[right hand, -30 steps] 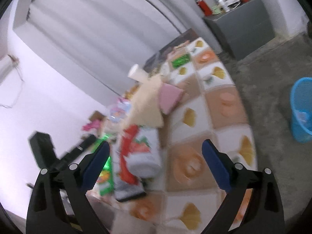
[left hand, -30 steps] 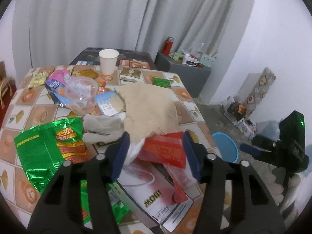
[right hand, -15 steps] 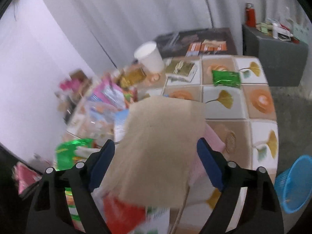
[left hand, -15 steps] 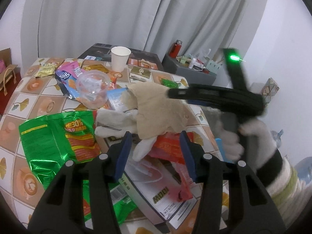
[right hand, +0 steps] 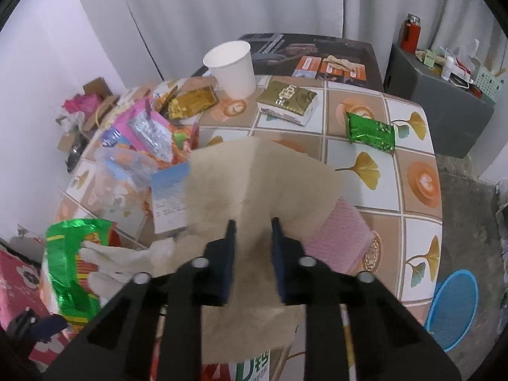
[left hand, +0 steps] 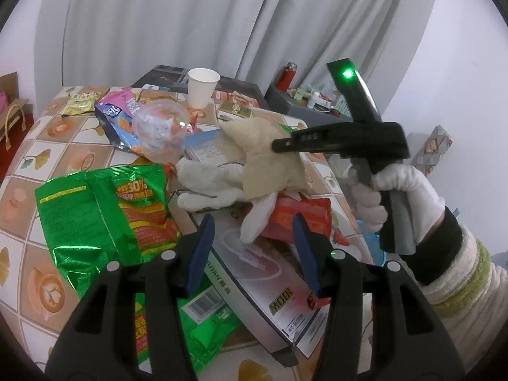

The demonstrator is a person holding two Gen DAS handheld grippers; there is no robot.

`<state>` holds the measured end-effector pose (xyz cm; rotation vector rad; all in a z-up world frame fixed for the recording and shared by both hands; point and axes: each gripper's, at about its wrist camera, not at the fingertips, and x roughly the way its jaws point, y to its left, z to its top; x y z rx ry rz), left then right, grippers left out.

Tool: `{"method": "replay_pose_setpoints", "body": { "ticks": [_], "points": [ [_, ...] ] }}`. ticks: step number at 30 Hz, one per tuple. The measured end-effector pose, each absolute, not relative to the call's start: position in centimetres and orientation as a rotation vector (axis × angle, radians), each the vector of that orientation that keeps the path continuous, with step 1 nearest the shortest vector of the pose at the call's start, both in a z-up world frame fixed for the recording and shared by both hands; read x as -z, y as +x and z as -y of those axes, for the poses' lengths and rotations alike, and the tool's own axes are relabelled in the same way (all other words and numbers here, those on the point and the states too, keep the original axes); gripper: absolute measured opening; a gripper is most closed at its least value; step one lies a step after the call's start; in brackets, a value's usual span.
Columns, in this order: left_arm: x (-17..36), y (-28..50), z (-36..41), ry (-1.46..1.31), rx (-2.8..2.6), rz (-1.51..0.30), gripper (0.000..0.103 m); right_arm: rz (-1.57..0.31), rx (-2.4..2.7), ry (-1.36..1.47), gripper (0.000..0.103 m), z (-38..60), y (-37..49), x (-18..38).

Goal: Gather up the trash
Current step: 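Grasp the brown paper towel with the right tool while the left tool grasps the white glove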

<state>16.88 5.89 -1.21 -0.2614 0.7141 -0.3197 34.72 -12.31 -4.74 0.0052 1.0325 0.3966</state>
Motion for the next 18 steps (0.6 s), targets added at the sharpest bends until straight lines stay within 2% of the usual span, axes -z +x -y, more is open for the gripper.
{"method": "replay_pose_setpoints", "body": {
  "ticks": [10, 18],
  "points": [
    [1.0, 15.9, -6.3, -0.265, 0.325, -0.702, 0.047, -0.897, -0.456, 0.162, 0.006, 15.4, 32.2, -1.0],
    [1.1, 15.8, -5.8, -0.256, 0.380, -0.694, 0.049, -0.745, -0.472, 0.278, 0.006, 20.4, 27.6, -5.8]
  ]
}}
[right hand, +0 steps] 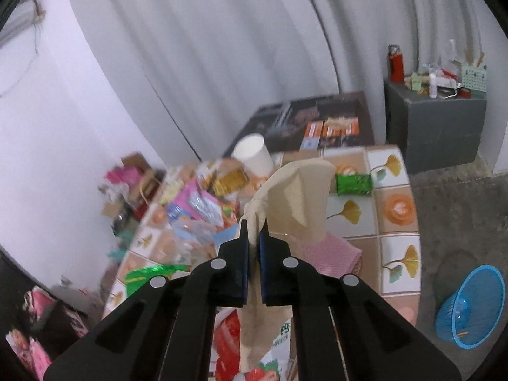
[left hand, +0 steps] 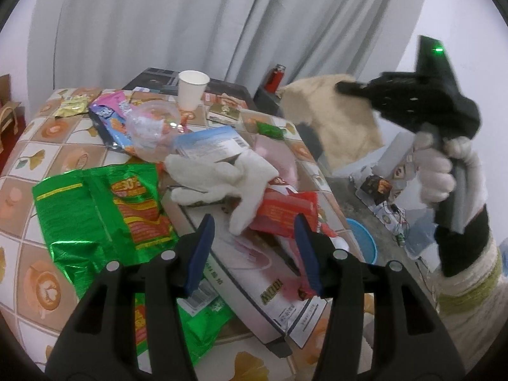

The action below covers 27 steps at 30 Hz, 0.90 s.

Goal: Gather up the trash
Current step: 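Grasp the brown paper towel with the right tool while the left tool grasps the white glove, then carry the paper towel and glove with both tools over the blue wastebasket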

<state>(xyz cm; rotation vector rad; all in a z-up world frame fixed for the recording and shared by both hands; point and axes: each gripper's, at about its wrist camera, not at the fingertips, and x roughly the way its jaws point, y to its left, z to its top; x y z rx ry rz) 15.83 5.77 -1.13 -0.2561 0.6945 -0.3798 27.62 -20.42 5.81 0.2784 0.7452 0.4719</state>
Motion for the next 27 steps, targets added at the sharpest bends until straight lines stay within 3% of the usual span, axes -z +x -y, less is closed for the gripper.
{"method": "replay_pose_setpoints", "body": {
  "ticks": [14, 19, 21, 23, 27],
  "points": [
    [4.2, 19.8, 0.7, 0.259, 0.261, -0.768, 0.050, -0.792, -0.457, 0.352, 0.006, 24.7, 21.4, -2.3],
    [5.5, 21.1, 1.0, 0.302, 0.262, -0.801, 0.034, -0.799, -0.449, 0.357, 0.006, 25.1, 20.6, -1.5],
    [5.6, 21.2, 0.9, 0.323, 0.259, -0.802, 0.020, -0.796, -0.444, 0.358, 0.006, 25.2, 20.2, -1.4],
    [5.5, 21.2, 0.7, 0.321, 0.264, -0.802, 0.013, -0.793, -0.443, 0.362, 0.006, 25.5, 20.0, -1.4],
    [4.6, 20.9, 0.1, 0.312, 0.250, -0.764, 0.006, -0.780, -0.437, 0.372, 0.006, 25.9, 19.4, -1.5]
  ]
}}
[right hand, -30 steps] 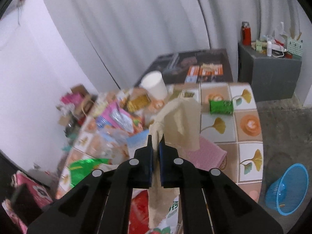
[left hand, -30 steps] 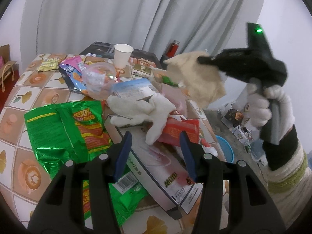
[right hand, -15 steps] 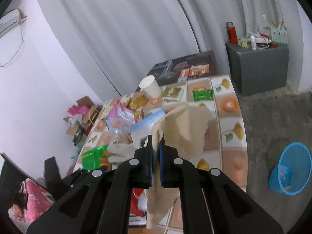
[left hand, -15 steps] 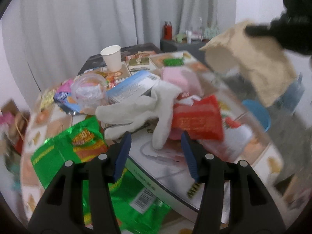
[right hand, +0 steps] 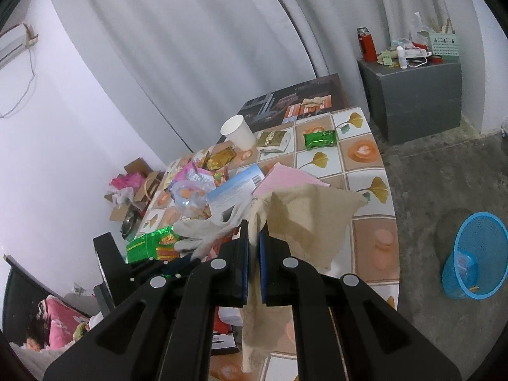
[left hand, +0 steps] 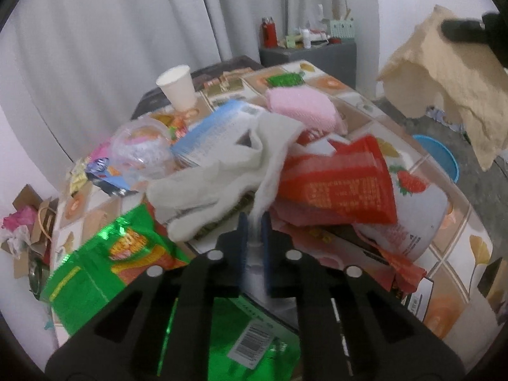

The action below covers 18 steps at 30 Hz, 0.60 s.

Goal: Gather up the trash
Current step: 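Carry the paper towel and glove with both tools over the blue wastebasket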

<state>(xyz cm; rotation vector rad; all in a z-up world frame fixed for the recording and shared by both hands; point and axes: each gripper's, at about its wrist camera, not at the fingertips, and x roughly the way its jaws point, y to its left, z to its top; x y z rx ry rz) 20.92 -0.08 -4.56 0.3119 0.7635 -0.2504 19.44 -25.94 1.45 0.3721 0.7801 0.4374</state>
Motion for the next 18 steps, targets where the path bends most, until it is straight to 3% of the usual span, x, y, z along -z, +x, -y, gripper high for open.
{"method": "replay_pose_setpoints", "body": {
  "ticks": [18],
  "points": [
    [-7.6, 20.5, -3.5, 0.029, 0.141, -0.363, 0.003, -0.724, -0.413, 0.475, 0.006, 28.9, 17.3, -1.5]
  ]
}}
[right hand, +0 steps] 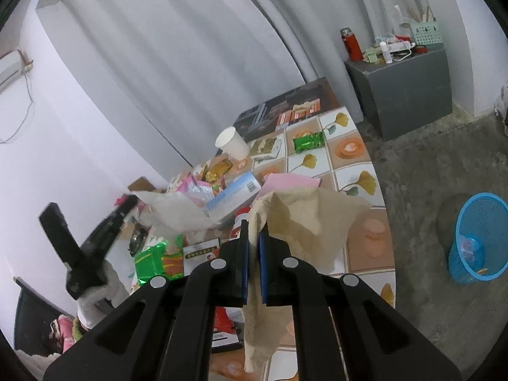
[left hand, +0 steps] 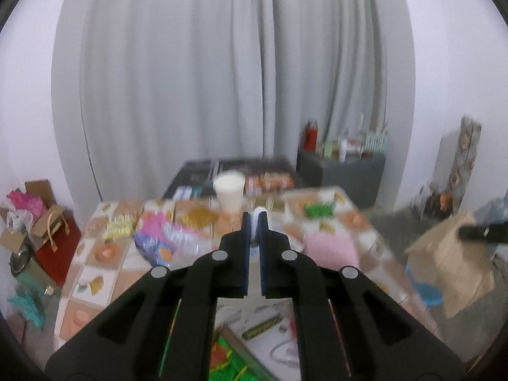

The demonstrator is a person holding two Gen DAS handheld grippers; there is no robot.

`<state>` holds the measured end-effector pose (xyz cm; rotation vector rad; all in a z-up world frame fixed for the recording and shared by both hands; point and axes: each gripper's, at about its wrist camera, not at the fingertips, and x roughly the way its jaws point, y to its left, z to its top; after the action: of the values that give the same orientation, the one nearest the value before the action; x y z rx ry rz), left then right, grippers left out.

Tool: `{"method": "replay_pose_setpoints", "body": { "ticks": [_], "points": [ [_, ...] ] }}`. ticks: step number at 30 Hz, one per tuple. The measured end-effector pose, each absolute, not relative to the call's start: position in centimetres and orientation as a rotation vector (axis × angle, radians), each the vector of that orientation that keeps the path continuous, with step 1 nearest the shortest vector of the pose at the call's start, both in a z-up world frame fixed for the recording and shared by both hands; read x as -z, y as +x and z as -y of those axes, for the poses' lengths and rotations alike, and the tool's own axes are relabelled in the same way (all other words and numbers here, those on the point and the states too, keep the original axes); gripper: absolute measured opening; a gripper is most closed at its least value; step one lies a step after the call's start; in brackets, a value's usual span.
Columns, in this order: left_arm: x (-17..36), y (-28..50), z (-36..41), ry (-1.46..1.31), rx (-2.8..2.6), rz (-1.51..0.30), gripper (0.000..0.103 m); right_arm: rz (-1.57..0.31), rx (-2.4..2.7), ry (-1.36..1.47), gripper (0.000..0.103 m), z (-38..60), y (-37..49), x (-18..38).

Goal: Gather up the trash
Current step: 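Carry the paper towel and glove with both tools over the blue wastebasket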

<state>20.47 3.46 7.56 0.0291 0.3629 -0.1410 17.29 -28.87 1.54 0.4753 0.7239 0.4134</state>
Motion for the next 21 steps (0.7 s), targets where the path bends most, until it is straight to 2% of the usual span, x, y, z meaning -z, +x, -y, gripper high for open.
{"method": "replay_pose_setpoints", "body": {
  "ticks": [10, 21],
  "points": [
    [-14.0, 15.4, 1.7, 0.049, 0.333, -0.214, 0.003, -0.638, -0.320, 0.571, 0.006, 32.9, 12.1, -1.8],
    [-15.0, 13.6, 13.9, 0.126, 0.603, -0.267, 0.003, -0.555, -0.175, 0.733, 0.006, 40.8, 5.1, 0.5]
  ]
}}
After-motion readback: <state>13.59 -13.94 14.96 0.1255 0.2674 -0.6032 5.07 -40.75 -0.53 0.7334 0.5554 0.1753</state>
